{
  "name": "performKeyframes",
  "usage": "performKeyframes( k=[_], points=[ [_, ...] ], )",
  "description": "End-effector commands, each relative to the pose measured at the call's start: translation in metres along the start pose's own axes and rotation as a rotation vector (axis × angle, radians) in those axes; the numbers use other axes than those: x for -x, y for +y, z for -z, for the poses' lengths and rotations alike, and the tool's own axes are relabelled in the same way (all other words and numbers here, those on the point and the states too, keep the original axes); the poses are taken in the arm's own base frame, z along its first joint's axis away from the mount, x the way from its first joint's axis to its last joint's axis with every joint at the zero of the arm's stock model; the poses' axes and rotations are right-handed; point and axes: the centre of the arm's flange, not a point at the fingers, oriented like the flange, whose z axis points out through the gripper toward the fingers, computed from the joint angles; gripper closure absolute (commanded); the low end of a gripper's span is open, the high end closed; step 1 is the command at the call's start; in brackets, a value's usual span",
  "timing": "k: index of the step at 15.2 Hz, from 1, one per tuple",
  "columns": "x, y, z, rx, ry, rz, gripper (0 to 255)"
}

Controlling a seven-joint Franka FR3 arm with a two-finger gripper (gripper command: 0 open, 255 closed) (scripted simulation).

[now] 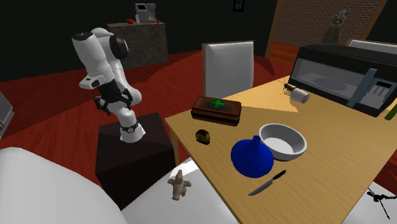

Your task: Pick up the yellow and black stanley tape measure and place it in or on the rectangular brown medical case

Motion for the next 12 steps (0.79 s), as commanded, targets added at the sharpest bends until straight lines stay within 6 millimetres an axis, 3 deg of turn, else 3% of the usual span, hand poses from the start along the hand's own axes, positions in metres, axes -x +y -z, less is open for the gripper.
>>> performKeyframes(
  k=[1, 12],
  points=[
    [0.0, 0.0, 0.0, 0.0, 0.0, 0.0, 0],
    [-0.058, -0.13, -0.052, 0.046, 0.0, 0.126, 0]
  ],
)
